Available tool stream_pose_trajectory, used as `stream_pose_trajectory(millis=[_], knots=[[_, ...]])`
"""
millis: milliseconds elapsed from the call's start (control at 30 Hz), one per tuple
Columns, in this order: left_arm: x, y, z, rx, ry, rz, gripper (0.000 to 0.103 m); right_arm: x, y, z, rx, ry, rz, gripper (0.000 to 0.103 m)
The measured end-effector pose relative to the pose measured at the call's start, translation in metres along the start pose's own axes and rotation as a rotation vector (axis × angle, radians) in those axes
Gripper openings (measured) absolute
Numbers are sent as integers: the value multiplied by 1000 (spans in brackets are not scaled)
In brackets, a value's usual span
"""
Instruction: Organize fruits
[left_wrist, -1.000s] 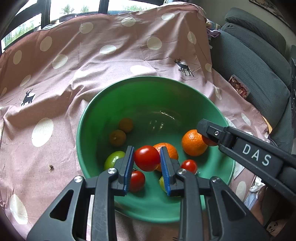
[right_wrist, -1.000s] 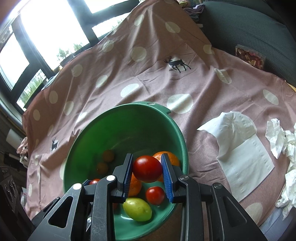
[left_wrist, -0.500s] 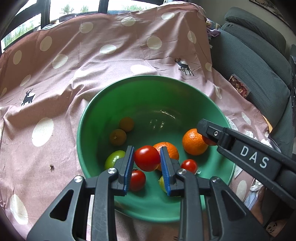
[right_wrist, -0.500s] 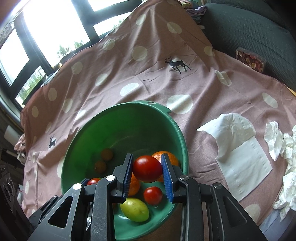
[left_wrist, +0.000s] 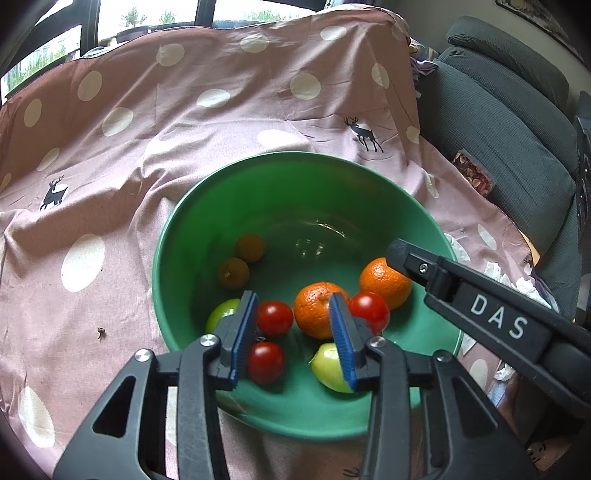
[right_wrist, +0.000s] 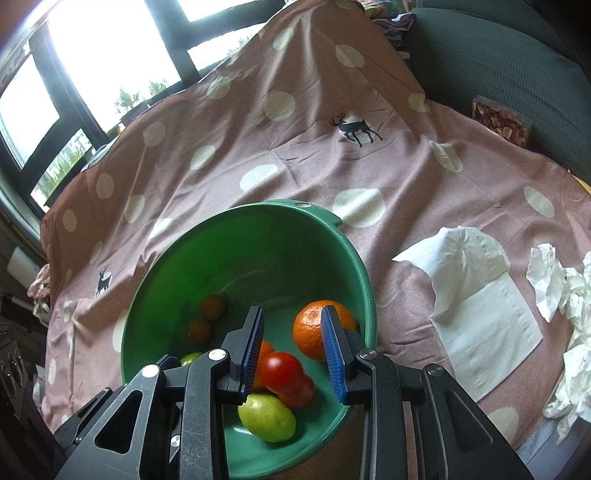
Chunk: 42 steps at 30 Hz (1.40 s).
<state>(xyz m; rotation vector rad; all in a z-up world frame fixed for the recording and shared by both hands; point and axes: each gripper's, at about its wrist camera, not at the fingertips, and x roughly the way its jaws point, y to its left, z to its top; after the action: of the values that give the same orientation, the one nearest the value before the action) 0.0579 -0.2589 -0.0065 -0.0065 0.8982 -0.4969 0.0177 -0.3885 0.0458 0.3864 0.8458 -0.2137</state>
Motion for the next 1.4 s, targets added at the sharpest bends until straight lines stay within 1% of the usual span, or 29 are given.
stream_pose_trajectory(millis=[100,200,267,300,433,500,533,567,700,833,867,933,1067,1267,1400], knots=[[-1,-2,0,-1,-3,-21,50,0,1,0,-4,2,-5,32],[-2,-5,1,6,3,-28,51,1,0,1,-2,3,5,33],[-4,-6,0,10,2,-32,54,0,0,1,0,4,22,39],[-6,-7,0,8,-3,-28,57,0,0,1,0,3,26,40],[-18,-6,2,6,-33,-22,62,-5,2,2,-5,-21,17,44],[-25,-4,4,5,-48,-12,69,-9,1,2,-6,-35,38,54],[-30,-4,4,8,-59,-4,71,-11,1,2,-5,-44,40,66],[-34,-4,5,15,-72,8,73,-13,1,2,-6,-56,44,71],[-53,-4,5,37,-127,52,78,-23,4,3,-18,-89,45,72],[-66,-2,4,35,-157,51,80,-32,6,4,-30,-122,51,73],[-68,-1,3,30,-159,48,80,-34,7,3,-31,-129,53,79],[-71,1,3,25,-162,52,80,-38,9,3,-40,-144,57,83],[-73,2,1,22,-160,74,80,-41,12,3,-58,-152,60,83],[-75,3,-1,12,-149,73,80,-41,12,3,-61,-140,51,83],[-77,1,-3,25,-159,77,80,-41,12,2,-64,-136,44,83]])
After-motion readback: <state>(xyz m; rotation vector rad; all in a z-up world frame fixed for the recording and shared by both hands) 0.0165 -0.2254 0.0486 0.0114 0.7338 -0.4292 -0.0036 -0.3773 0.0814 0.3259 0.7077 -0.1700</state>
